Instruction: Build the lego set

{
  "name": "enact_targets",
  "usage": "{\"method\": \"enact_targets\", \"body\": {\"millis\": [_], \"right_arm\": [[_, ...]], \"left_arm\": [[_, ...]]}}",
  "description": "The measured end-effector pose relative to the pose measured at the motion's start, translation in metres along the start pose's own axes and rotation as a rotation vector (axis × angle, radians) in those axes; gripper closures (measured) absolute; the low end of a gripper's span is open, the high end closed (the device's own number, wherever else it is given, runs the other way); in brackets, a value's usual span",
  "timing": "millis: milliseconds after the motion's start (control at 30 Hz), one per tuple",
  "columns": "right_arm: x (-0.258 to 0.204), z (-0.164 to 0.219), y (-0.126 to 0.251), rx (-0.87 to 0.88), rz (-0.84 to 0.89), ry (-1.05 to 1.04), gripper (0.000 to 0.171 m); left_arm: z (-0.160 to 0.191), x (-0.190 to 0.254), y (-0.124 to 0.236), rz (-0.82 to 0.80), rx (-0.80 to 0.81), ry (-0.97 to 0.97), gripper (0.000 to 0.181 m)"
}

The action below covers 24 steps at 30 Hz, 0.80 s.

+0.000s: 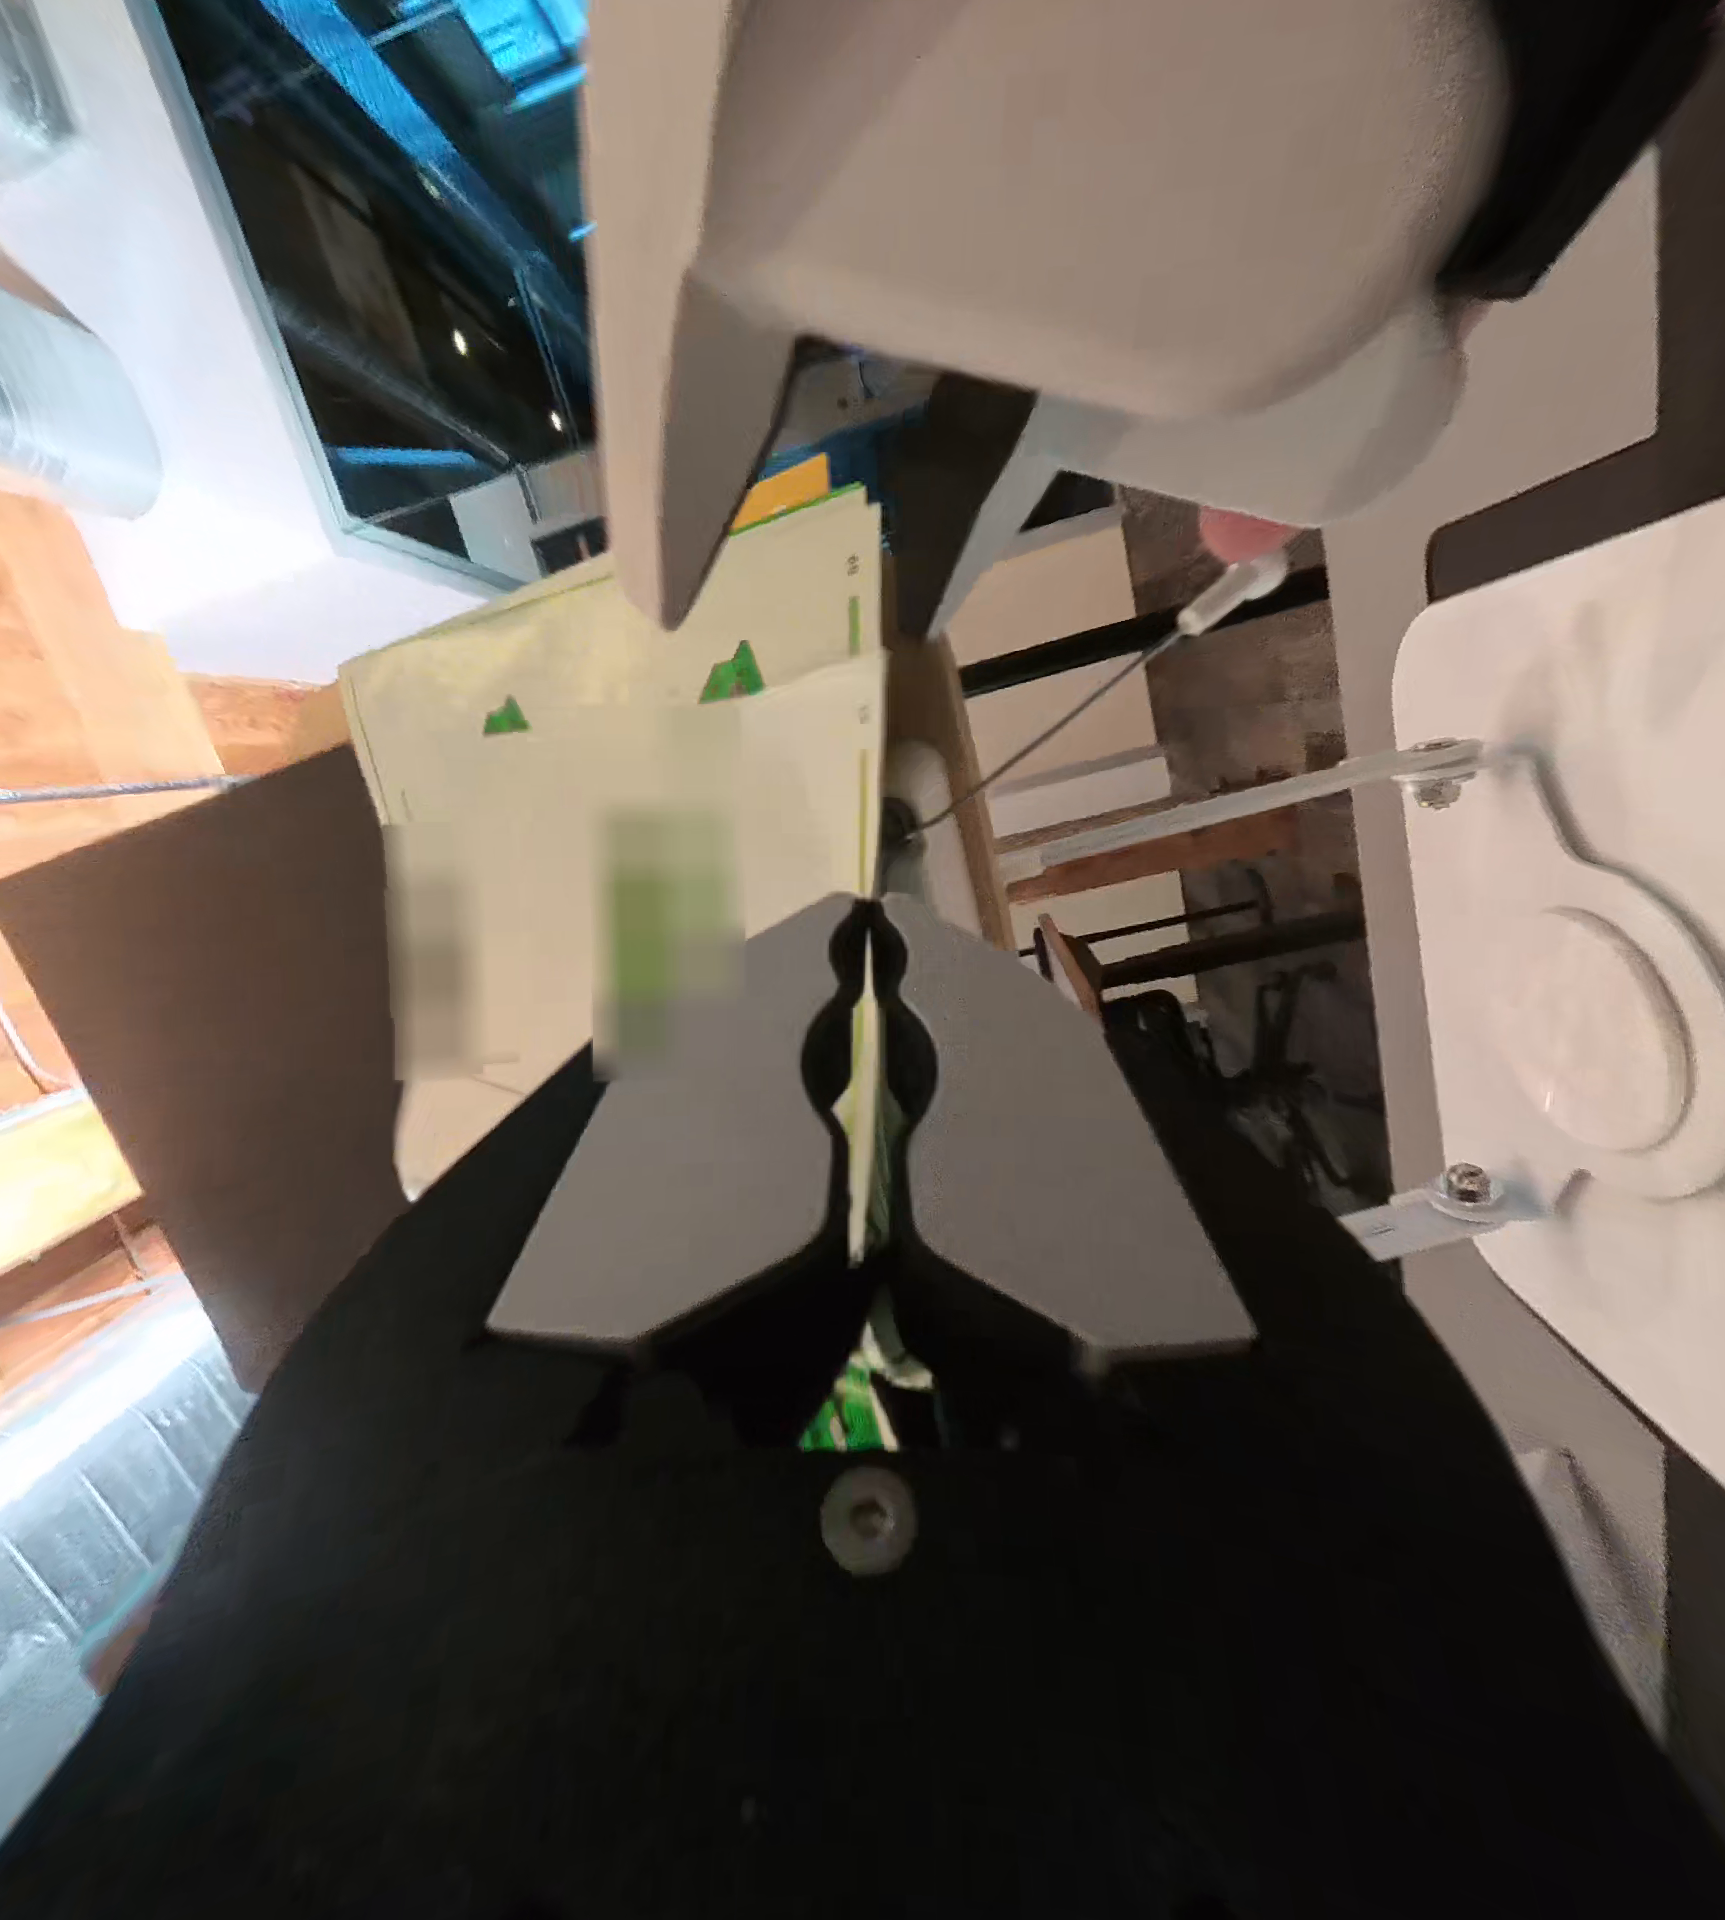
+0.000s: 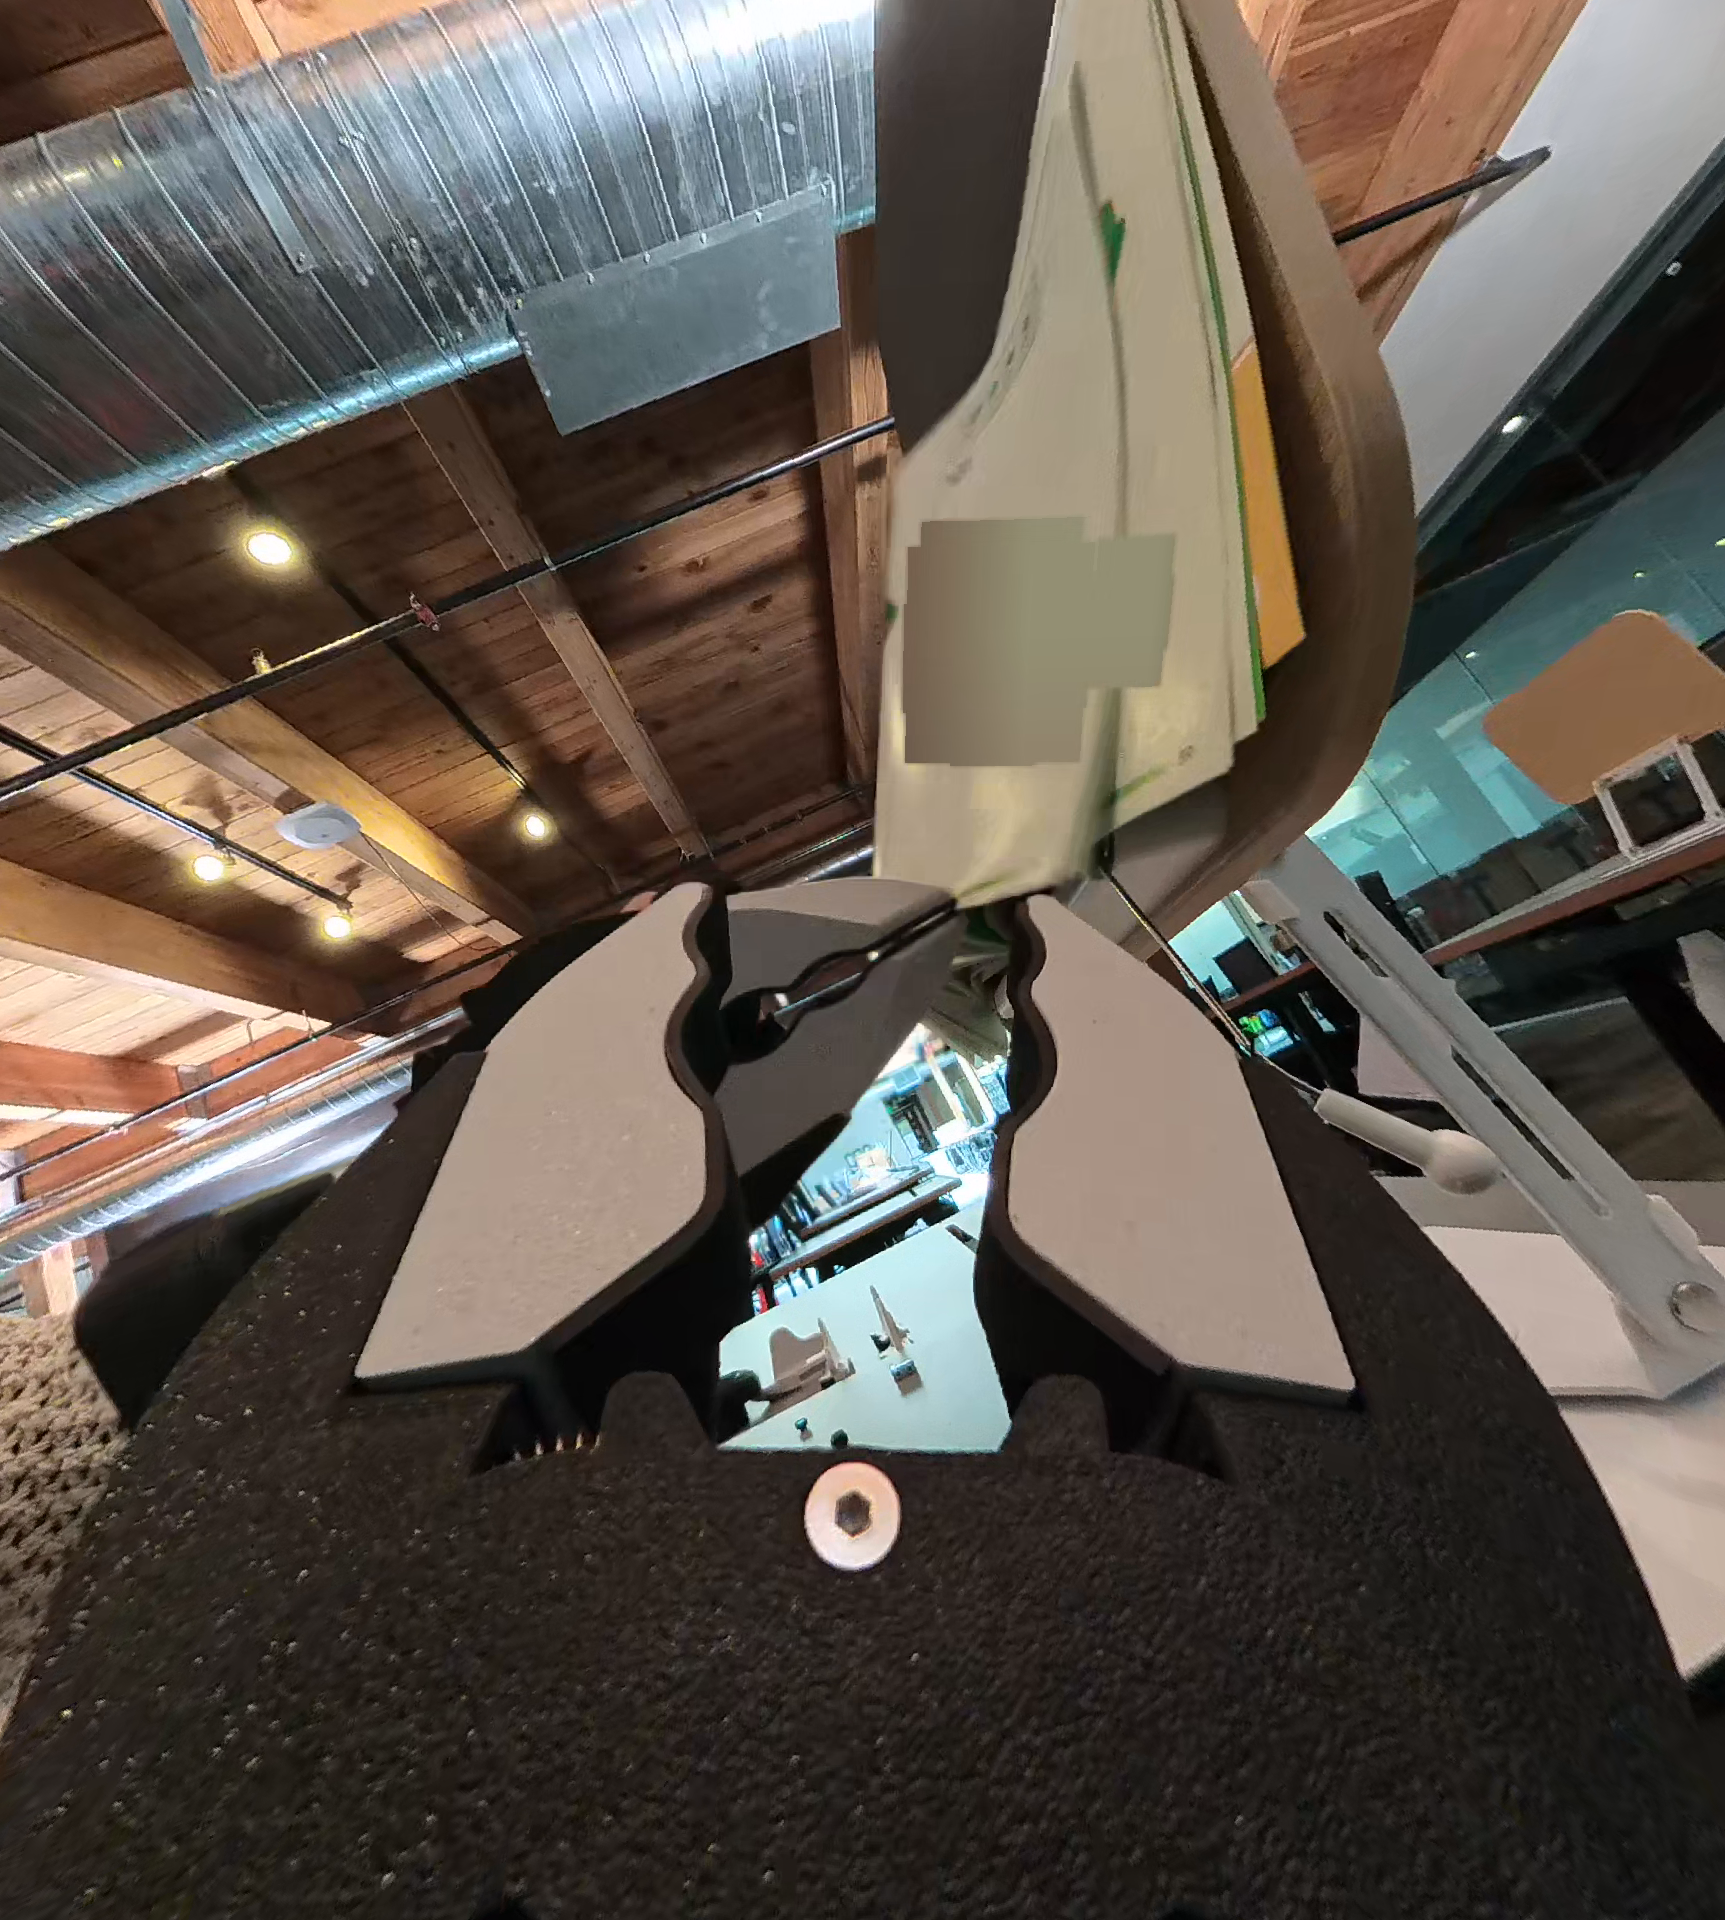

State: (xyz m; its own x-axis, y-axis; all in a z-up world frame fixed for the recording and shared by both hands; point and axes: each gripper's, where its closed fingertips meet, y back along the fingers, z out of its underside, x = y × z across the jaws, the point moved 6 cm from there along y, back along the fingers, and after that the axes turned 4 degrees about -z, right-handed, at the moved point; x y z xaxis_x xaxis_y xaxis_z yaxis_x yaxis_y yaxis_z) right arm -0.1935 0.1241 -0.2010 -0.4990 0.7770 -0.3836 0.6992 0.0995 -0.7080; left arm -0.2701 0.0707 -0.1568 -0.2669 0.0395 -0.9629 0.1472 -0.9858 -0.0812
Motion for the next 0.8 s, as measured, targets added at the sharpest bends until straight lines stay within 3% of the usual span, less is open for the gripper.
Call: {"method": "enact_targets", "body": {"millis": [100, 300, 367, 500, 800], "right_arm": [[-0.001, -0.002, 0.001, 0.014, -0.004, 0.005, 0.122], [-0.007, -0.010, 0.001, 0.044, -0.030, 0.026, 0.127], [-0.013, -0.016, -0.002, 0.053, -0.054, 0.044, 0.130], [-0.032, -0.029, -0.012, 0.032, -0.130, 0.083, 0.132], [-0.030, -0.015, -0.018, -0.021, -0.157, 0.041, 0.134]], "left_arm": [[0.000, -0.005, 0.004, 0.022, 0.030, 0.169, 0.181], [0.001, -0.021, 0.026, 0.082, 0.235, 0.878, 0.181], [0.006, -0.026, 0.030, 0.088, 0.301, 1.029, 0.181], [0.008, -0.025, 0.034, 0.118, 0.337, 1.061, 0.181], [0.000, -0.019, 0.035, 0.170, 0.333, 1.045, 0.177]]}}
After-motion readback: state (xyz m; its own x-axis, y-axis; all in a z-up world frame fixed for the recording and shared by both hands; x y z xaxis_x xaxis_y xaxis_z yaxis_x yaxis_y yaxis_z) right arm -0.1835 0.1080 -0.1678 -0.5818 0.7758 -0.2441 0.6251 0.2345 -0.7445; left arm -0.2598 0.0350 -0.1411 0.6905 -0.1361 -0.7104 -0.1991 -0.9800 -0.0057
